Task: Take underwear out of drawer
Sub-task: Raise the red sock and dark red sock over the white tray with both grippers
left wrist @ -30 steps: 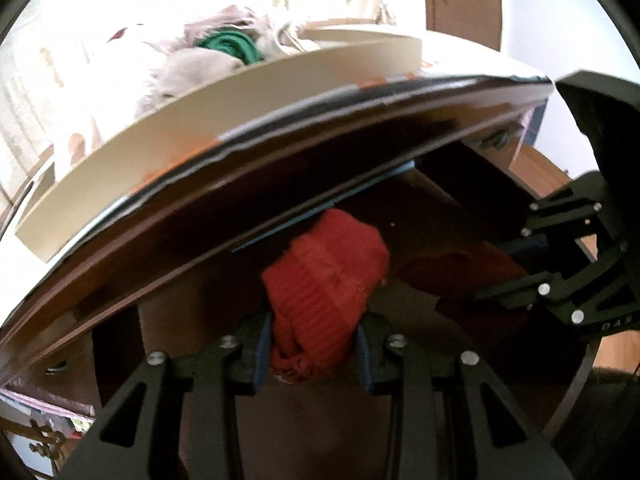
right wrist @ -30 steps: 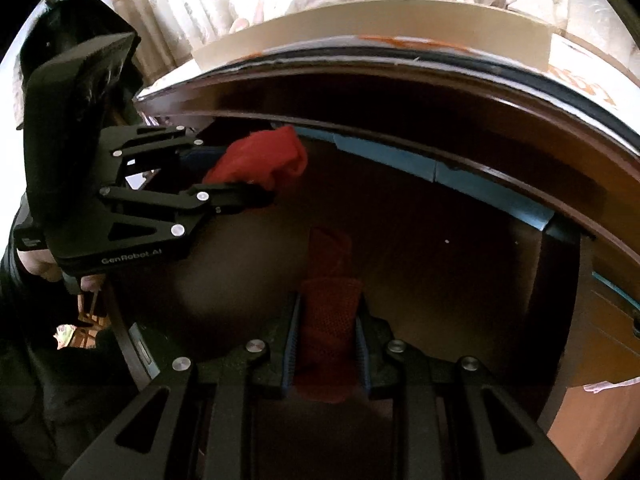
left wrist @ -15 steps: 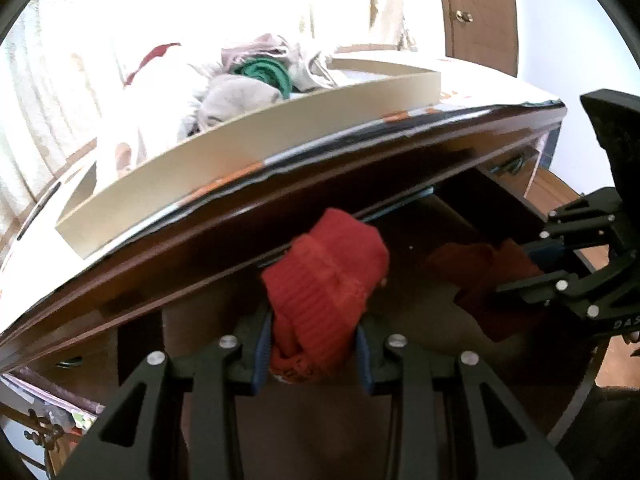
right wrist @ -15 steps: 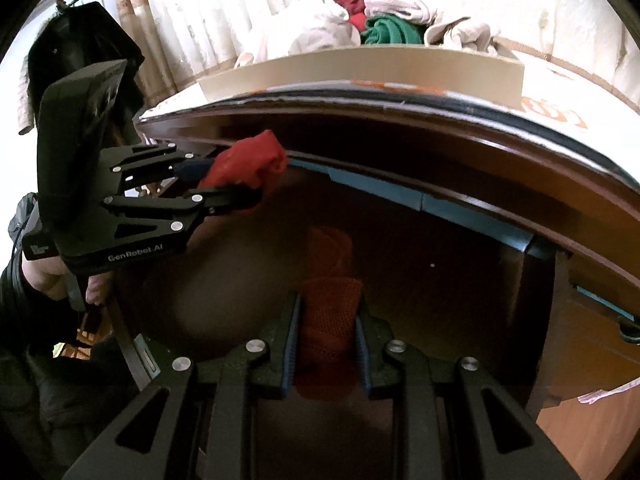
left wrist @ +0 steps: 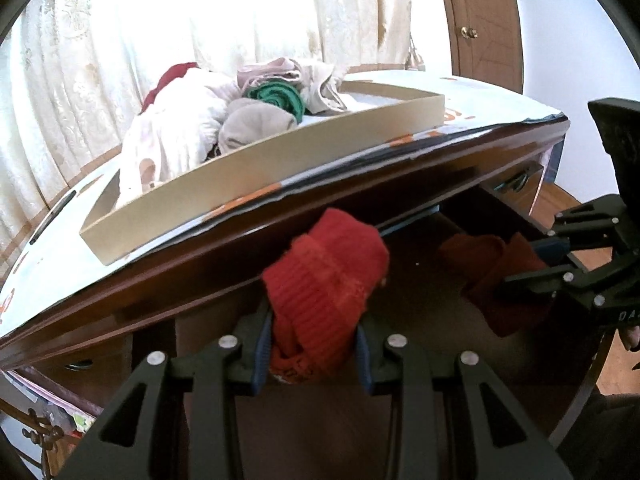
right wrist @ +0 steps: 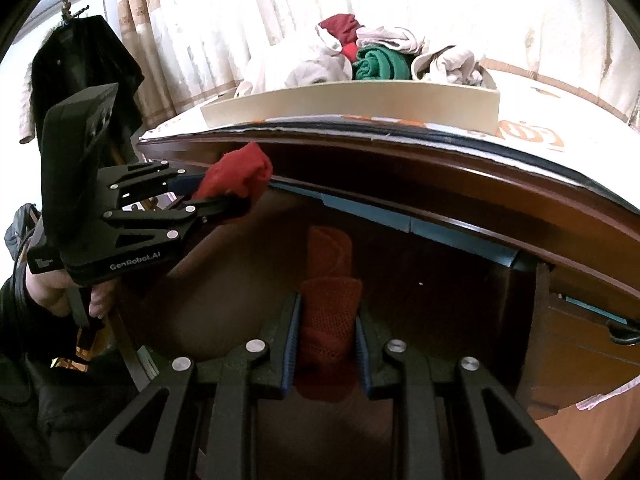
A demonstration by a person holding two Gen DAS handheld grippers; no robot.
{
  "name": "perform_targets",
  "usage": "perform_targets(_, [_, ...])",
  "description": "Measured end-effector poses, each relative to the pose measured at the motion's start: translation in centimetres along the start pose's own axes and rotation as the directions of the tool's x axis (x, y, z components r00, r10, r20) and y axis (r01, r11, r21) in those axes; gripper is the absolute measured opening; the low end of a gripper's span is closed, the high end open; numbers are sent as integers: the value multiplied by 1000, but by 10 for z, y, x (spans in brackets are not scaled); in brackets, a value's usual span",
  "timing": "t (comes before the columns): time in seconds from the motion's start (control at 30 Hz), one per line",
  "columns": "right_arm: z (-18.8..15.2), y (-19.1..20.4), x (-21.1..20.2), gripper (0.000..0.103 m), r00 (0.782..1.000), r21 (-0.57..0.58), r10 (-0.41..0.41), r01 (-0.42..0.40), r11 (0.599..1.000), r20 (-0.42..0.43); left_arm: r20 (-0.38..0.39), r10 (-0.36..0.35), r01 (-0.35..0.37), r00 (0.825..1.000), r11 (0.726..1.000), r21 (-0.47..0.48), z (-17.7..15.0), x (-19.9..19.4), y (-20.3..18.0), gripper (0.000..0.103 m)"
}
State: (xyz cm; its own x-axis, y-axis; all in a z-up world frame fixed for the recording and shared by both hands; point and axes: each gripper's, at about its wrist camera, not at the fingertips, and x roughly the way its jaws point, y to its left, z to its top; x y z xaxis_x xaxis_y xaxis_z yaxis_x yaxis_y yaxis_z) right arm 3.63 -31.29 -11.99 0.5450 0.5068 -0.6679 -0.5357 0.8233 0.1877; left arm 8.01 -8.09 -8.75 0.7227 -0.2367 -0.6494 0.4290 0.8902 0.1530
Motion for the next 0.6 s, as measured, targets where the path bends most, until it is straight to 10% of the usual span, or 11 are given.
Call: perform_targets(0.6, [-2,3,-22,26,991,-26,-31,35,999,127,56,4,-1,998,999,-55,-1,-11,12,33])
